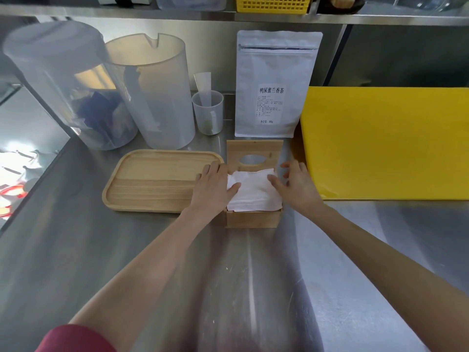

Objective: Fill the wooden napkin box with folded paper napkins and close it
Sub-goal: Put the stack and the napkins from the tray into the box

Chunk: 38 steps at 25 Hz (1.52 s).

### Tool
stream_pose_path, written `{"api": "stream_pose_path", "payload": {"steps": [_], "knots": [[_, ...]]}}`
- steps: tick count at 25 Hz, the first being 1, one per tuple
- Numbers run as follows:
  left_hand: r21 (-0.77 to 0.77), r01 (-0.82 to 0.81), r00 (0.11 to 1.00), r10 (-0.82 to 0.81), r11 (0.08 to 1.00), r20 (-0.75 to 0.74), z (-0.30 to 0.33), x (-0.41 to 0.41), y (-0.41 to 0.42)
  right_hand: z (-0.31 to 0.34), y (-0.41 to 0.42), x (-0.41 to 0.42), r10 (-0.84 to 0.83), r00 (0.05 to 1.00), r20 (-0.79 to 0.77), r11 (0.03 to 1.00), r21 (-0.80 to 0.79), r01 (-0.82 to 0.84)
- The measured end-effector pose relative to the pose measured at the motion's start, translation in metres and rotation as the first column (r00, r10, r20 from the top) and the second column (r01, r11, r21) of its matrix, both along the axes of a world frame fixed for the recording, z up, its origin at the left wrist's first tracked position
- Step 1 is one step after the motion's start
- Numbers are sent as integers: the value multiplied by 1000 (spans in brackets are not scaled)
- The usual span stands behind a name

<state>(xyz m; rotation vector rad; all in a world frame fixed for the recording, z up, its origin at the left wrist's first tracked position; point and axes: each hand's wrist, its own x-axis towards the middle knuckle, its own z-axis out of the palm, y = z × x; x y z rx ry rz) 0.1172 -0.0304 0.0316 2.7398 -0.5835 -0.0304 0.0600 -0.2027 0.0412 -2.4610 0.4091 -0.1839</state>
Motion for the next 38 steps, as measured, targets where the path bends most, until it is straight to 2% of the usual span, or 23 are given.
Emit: {"api": "stream_pose_path", "payload": {"steps": [2,4,7,11,21,27,32,35,38], "knots": [[-15,138,988,-139,990,-63,4,6,6,11,-6,-2,192,981,-15,973,-124,-192],[68,261,957,-249,963,-148,8,12,8,20,-7,1,362,912,-194,879,-256,-403],[204,344,929,-301,917,-213,11,19,5,28,-4,10,376,831,-410,785,-335,-521],[297,357,923,-286,886,-257,12,25,4,28,-1,16,331,807,-488,748,-386,-540],[257,372,871,-240,892,-428,16,23,5,29,1,11,314,826,-469,750,-411,-519],[435,412,899,-280,801,-337,12,16,-3,14,6,7,327,823,-465,702,-463,-541],[433,383,921,-302,816,-245,13,15,-3,14,4,10,372,824,-428,666,-494,-558],[469,374,924,-281,800,-258,19,18,-3,16,3,14,397,776,-490,591,-510,-625],[564,363,931,-258,742,-260,19,16,-8,14,4,15,302,765,-569,618,-494,-611]]}}
